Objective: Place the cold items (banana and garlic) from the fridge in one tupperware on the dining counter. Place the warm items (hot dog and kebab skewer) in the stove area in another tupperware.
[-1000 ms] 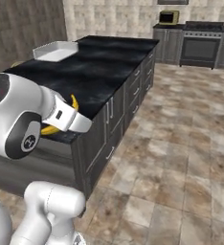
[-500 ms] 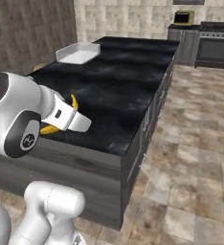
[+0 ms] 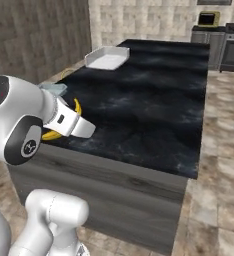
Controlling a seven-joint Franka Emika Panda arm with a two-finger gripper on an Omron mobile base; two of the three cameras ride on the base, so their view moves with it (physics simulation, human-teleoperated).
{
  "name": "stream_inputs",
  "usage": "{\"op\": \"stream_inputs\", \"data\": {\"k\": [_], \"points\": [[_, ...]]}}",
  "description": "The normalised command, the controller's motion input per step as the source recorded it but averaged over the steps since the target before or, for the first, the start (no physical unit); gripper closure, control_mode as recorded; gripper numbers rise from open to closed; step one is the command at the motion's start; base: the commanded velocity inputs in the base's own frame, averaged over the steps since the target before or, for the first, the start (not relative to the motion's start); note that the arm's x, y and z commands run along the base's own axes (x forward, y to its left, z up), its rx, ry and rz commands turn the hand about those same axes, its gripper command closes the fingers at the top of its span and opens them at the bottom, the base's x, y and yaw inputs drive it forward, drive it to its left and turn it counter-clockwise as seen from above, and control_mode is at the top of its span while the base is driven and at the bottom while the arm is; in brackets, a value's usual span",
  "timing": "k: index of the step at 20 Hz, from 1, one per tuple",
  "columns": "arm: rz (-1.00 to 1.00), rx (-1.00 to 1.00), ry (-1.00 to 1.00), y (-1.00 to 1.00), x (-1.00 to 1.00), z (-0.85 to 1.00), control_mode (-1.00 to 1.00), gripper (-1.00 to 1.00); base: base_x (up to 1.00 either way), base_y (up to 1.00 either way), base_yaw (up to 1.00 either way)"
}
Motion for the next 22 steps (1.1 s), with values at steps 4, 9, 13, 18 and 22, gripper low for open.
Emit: {"op": "stream_inputs", "data": {"k": [4, 9, 13, 18, 22], "points": [[0.00, 0.00, 0.00, 0.00, 0.00, 0.00, 1.00, 1.00, 0.06, 1.00, -0.05], [0.00, 0.00, 0.00, 0.00, 0.00, 0.00, 1.00, 1.00, 0.13, 1.00, -0.18], [0.00, 0.00, 0.00, 0.00, 0.00, 0.00, 1.00, 1.00, 0.24, 1.00, -0.23], [0.00, 0.00, 0.00, 0.00, 0.00, 0.00, 1.00, 1.00, 0.33, 1.00, -0.25], [0.00, 0.00, 0.00, 0.00, 0.00, 0.00, 1.00, 1.00, 0.45, 1.00, -0.34]]}}
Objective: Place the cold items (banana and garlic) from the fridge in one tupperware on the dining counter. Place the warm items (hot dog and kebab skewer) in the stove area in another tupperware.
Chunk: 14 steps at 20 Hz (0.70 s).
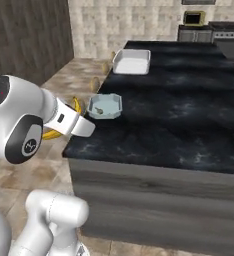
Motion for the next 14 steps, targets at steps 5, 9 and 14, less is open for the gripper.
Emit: {"op": "stream_inputs", "data": {"k": [5, 9, 14], "points": [[0.00, 0.00, 0.00, 0.00, 0.00, 0.00, 1.00, 1.00, 0.50, 1.00, -0.40], [0.00, 0.00, 0.00, 0.00, 0.00, 0.00, 1.00, 1.00, 0.53, 1.00, -0.45], [0.00, 0.00, 0.00, 0.00, 0.00, 0.00, 1.00, 1.00, 0.49, 1.00, -0.46]]}}
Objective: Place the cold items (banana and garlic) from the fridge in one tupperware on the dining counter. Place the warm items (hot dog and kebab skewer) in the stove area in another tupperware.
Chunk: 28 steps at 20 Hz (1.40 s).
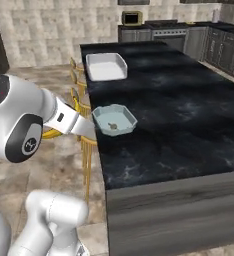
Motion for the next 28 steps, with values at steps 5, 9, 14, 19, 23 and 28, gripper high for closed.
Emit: {"op": "stream_inputs", "data": {"k": [5, 9, 14, 19, 23, 28], "points": [[0.00, 0.00, 0.00, 0.00, 0.00, 0.00, 1.00, 1.00, 0.46, 1.00, -0.49], [0.00, 0.00, 0.00, 0.00, 0.00, 0.00, 1.00, 1.00, 0.35, 0.89, -0.56], [0.00, 0.00, 0.00, 0.00, 0.00, 0.00, 1.00, 1.00, 0.28, 0.86, -0.58], [0.00, 0.00, 0.00, 0.00, 0.00, 0.00, 1.00, 1.00, 0.26, 0.86, -0.58], [0.00, 0.00, 0.00, 0.00, 0.00, 0.00, 1.00, 1.00, 0.24, 0.92, -0.55], [0.00, 0.00, 0.00, 0.00, 0.00, 0.00, 1.00, 1.00, 0.26, 0.92, -0.55]]}}
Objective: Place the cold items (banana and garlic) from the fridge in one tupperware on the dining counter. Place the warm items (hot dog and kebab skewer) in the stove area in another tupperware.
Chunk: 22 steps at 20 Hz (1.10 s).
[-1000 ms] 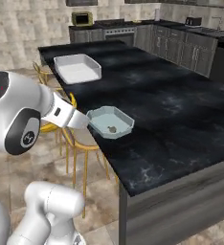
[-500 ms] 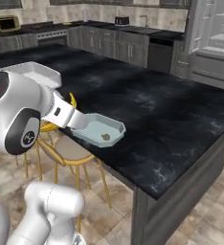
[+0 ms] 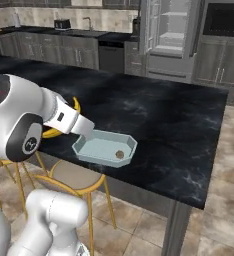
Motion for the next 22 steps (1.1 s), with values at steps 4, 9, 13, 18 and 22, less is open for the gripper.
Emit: {"op": "stream_inputs", "data": {"k": [4, 9, 13, 18, 22], "points": [[0.00, 0.00, 0.00, 0.00, 0.00, 0.00, 1.00, 1.00, 0.56, 0.73, -0.46], [-0.08, 0.00, 0.24, 0.17, 0.78, -0.39, -1.00, 1.00, 0.18, 0.10, -0.05], [0.00, 0.02, 0.70, 0.00, 0.92, -0.78, -1.00, 1.00, 0.00, 0.00, 0.00], [0.00, 0.00, 0.66, -0.02, 0.53, -0.71, -1.00, 1.00, 0.00, 0.00, 0.00], [0.00, 0.11, 0.23, -0.03, 0.34, -0.56, -1.00, 1.00, 0.00, 0.00, 0.00]]}}
